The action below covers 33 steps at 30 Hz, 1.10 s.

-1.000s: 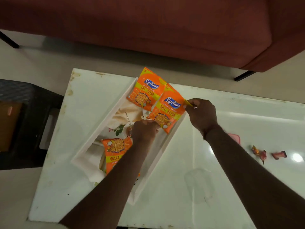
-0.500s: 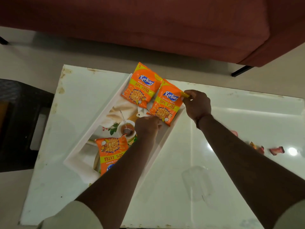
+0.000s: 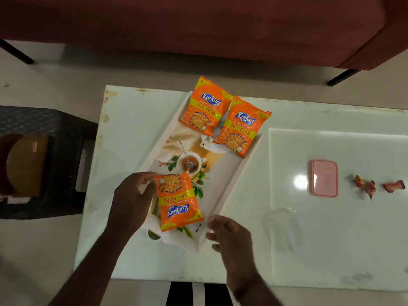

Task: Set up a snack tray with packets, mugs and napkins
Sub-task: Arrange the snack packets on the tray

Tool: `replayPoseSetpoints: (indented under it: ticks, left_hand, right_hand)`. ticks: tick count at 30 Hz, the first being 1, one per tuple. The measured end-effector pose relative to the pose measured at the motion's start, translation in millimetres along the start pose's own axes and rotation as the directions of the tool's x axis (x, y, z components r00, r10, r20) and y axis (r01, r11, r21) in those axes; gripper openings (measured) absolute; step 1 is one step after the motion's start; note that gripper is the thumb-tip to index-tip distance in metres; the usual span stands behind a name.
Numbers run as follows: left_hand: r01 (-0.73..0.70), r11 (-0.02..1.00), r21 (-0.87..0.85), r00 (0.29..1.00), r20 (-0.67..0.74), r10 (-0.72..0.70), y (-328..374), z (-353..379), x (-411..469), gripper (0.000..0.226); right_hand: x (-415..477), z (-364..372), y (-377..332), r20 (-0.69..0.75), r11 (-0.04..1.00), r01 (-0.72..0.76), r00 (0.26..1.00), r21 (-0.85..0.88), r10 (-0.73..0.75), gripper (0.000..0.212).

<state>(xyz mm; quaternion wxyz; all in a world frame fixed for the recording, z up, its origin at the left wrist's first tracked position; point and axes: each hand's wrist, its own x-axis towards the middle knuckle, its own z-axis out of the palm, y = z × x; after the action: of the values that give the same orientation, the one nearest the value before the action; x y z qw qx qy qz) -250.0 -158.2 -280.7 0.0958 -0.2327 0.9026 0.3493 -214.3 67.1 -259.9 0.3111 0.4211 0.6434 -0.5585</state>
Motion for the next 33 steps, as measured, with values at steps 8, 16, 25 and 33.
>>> replayPoseSetpoints:
  ticks: [8,16,25,33]
  left_hand:
    - [-0.212,0.946,0.245,0.968,0.189,0.167,-16,9,40,0.030]
    - [-0.088,0.990,0.110,0.969,0.240,0.060,-20,13,38,0.026]
    - [0.549,0.605,-0.577,0.831,0.450,-0.326,29,52,-6,0.016]
    - [0.630,0.341,-0.698,0.764,0.476,-0.435,91,100,25,0.011]
  right_hand:
    - [-19,58,27,0.197,0.788,-0.436,0.900,0.436,0.389,0.017]
    - [10,57,8,0.069,0.914,-0.274,0.962,0.299,0.265,0.007]
    - [43,13,-129,-0.057,0.695,0.507,0.786,-0.510,-0.615,0.009]
    - [78,28,-217,0.134,0.280,0.474,0.668,-0.835,-0.732,0.025]
